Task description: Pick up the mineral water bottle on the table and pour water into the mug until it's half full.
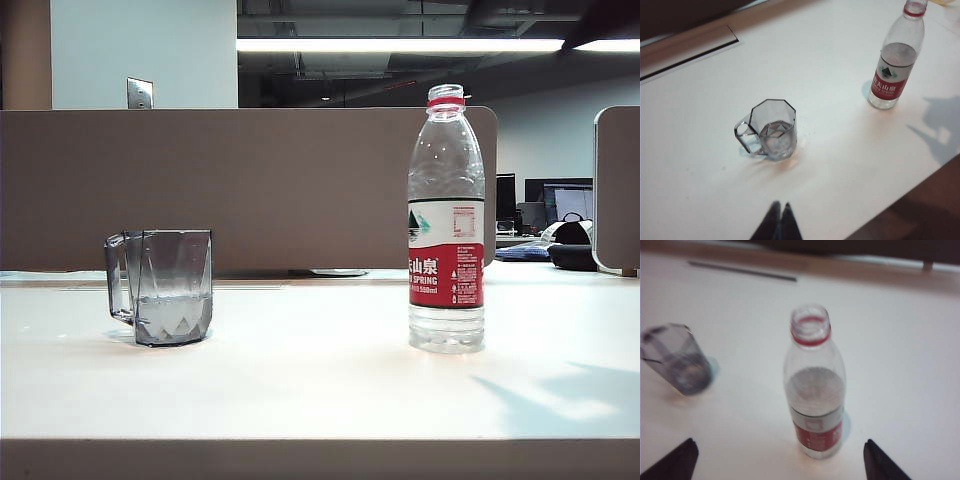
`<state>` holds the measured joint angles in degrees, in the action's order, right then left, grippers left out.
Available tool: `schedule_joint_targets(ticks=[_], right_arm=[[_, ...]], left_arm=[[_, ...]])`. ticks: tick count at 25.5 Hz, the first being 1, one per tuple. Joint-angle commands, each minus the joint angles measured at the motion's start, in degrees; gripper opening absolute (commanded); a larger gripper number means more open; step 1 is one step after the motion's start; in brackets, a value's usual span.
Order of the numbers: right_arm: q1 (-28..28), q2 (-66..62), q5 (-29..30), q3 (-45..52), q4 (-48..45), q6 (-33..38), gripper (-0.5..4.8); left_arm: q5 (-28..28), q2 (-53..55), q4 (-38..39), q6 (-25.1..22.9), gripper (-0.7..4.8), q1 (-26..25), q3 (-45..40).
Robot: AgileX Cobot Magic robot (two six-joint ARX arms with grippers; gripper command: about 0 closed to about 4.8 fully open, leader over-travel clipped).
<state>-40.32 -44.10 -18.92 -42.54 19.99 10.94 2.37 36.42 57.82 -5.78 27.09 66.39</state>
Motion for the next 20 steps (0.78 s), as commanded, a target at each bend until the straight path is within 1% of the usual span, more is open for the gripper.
schedule_joint_targets(ticks=[1,2,3,4,5,6,7,9,10,12,14,16,18,19,20], right_arm=[[-2.0,8.2,-0.7,-0.3,1.6,-0.1,4.69],[-2.9,13.2,-0.7,-0.3,3.4,-0.1,3.60],[-3.1,16.2,-1.2,-0.3,4.6,-0.5,2.84],[-3.0,21.6,-2.8,-0.3,7.5,-0.7,1.76],[-3.0,25.0,-3.8,-0.3,9.5,-0.7,1.39],[-2.9,30.4,-4.3,-0.2,12.2,-1.2,1.22],[-2.9,33.4,-4.3,-0.2,13.6,-1.5,1.21],[-3.1,38.6,-4.4,-0.2,15.0,-1.8,1.16],[-3.1,40.6,-4.6,-0.2,15.0,-2.5,0.99],[-3.0,44.4,-5.3,-0.1,15.7,-3.7,0.06],[-2.8,44.1,-6.3,-1.4,19.7,-3.7,-0.01],[-3.0,43.1,-6.9,-1.1,21.0,-4.0,-0.01],[-3.1,42.9,-6.9,0.5,20.2,-4.1,-0.01],[-3.1,42.9,-6.8,3.2,18.8,-5.8,-0.01],[-3.1,42.9,-6.4,5.9,16.8,-7.3,-0.01]], left_arm=[[0.0,0.0,-4.9,-0.2,-0.05,0.1,-1.3],[0.4,0.0,-6.7,-0.2,-0.05,0.1,-2.1],[0.7,-0.1,-7.4,-0.2,-0.05,0.1,-2.8],[1.7,-0.4,-7.7,-0.2,-0.05,0.1,-4.1],[2.3,-1.0,-7.8,-0.2,-0.05,0.1,-5.3],[3.0,-3.0,-9.0,-0.2,-0.05,0.1,-8.7],[3.0,-4.3,-10.4,-0.3,-0.05,0.1,-10.6],[3.0,-8.0,-15.8,-0.2,-0.05,0.1,-15.5],[3.2,-10.2,-19.5,-0.2,-0.05,0.1,-18.3],[4.1,-13.2,-24.7,0.1,-0.05,0.1,-22.5],[2.4,-15.3,-28.6,1.1,-0.05,0.1,-26.3],[0.6,-16.5,-30.4,3.3,-0.05,-0.1,-29.2],[0.6,-16.6,-31.8,6.1,-0.05,-0.1,-31.6],[0.7,-16.7,-33.6,7.1,-0.05,-0.1,-34.2],[1.8,-16.8,-36.6,7.5,-0.05,-0.1,-36.5]])
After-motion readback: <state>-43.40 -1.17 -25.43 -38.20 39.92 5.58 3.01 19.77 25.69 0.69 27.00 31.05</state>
